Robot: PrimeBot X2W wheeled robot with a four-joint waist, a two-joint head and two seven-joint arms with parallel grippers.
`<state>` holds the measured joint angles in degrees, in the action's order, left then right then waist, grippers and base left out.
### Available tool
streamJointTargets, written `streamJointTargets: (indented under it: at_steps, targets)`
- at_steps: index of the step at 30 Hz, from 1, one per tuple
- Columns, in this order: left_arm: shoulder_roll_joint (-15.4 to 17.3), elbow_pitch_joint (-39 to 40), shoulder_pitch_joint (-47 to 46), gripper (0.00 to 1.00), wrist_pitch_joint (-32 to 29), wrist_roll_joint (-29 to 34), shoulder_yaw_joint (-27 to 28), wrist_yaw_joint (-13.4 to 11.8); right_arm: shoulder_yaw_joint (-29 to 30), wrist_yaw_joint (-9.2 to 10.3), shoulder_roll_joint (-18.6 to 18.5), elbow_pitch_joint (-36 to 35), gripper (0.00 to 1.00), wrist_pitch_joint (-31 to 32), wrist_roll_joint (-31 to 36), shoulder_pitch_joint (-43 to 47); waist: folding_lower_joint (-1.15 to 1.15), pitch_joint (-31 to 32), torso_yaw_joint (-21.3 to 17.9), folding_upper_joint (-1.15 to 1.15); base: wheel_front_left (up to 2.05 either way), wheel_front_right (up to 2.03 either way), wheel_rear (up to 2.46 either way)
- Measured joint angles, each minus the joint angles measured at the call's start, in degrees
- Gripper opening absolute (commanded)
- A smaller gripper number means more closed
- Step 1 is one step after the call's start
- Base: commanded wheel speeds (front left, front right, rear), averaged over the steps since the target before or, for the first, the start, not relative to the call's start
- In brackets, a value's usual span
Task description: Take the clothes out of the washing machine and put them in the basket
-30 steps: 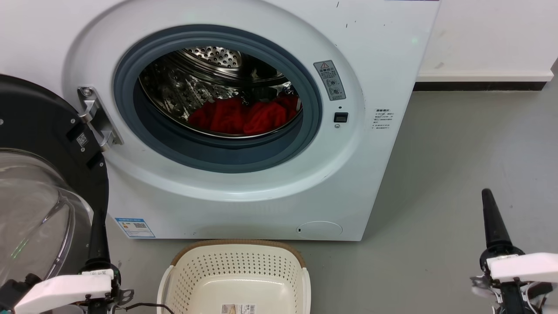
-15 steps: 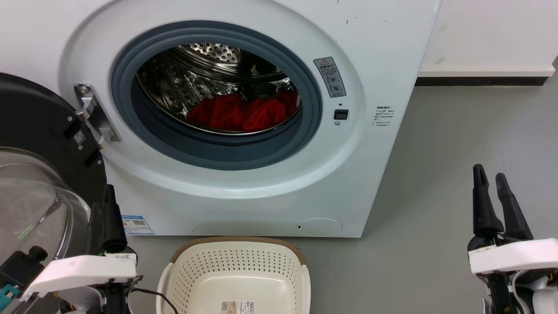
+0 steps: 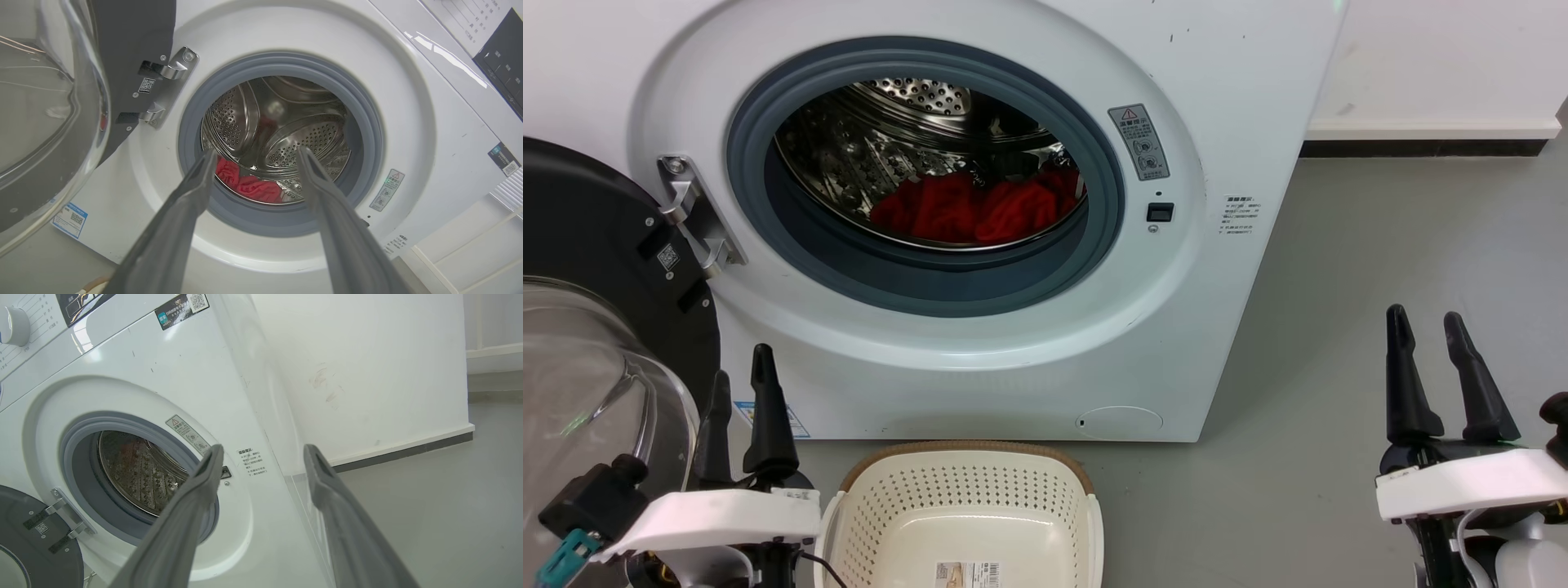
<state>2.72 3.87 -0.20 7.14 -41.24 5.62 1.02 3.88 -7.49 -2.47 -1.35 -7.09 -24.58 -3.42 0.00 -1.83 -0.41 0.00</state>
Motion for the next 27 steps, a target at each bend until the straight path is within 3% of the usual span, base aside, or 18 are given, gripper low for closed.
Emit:
streamJointTargets:
  at_steps: [4, 27]
  targets:
    - [0.0, 0.4, 0.1, 1.0, 0.7, 3.4, -0.8, -1.2, -0.5, 0.0, 0.0, -0.7, 1.0, -0.6, 3.5, 0.0, 0.0, -0.1, 0.0, 0.0, 0.0, 0.0, 0.0]
    - [0.1, 2.3, 1.1, 1.0, 3.7, 22.7, -5.8, -2.0, -2.2, -0.01, -0.2, -0.5, 1.0, -3.9, 16.5, 1.0, 0.0, -1.1, -0.3, 0.0, 0.0, 0.0, 0.0]
